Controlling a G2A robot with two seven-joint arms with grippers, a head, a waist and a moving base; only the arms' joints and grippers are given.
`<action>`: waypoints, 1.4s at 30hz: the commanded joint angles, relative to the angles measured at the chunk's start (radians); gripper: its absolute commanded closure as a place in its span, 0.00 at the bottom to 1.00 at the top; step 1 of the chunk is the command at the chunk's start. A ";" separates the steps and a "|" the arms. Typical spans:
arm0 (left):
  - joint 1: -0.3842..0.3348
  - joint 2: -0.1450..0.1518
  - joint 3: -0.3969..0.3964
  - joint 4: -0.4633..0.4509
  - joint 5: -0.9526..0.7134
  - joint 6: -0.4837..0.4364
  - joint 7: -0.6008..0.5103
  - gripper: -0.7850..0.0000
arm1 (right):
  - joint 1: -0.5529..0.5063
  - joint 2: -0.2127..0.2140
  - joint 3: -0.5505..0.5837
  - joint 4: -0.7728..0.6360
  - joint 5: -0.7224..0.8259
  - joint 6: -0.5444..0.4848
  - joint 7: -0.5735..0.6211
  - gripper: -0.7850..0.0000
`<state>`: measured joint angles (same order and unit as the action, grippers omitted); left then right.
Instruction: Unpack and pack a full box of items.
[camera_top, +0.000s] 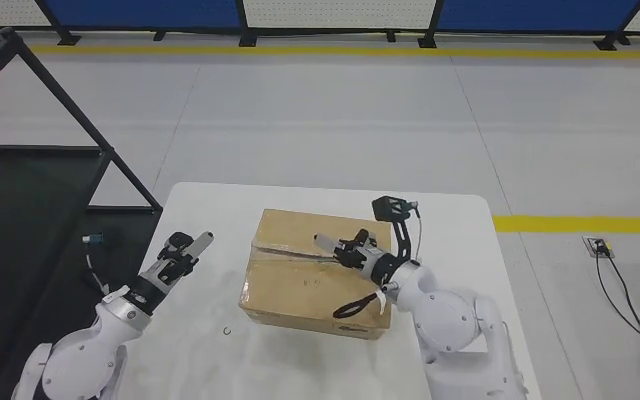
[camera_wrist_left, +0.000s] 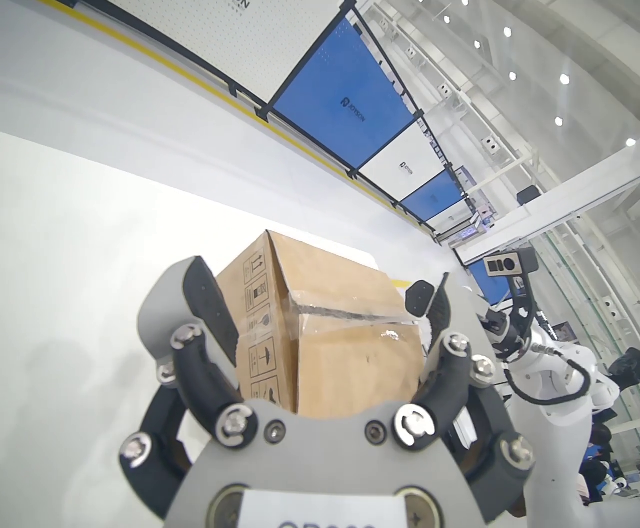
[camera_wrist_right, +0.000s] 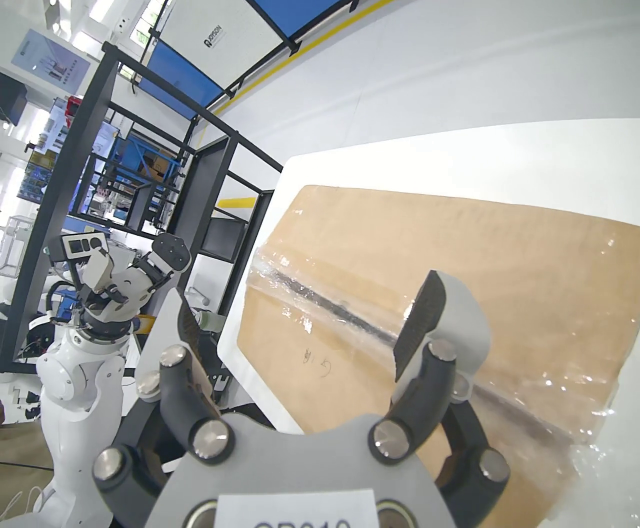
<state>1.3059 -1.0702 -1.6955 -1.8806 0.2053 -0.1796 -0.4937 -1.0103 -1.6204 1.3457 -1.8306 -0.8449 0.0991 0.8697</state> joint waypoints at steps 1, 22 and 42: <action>0.000 0.000 0.000 0.000 0.000 0.000 0.000 0.00 | 0.001 0.000 0.000 0.000 0.000 0.000 -0.001 0.00; -0.037 -0.002 0.055 -0.007 0.023 0.019 0.020 0.00 | 0.283 0.032 0.092 0.389 0.486 0.130 0.325 1.00; -0.049 -0.001 0.067 0.003 0.020 0.015 0.025 0.00 | 0.276 0.062 -0.040 0.323 0.277 0.297 0.234 1.00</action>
<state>1.2584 -1.0709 -1.6297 -1.8786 0.2245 -0.1645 -0.4679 -0.7360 -1.5594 1.3093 -1.5125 -0.5664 0.3925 1.1027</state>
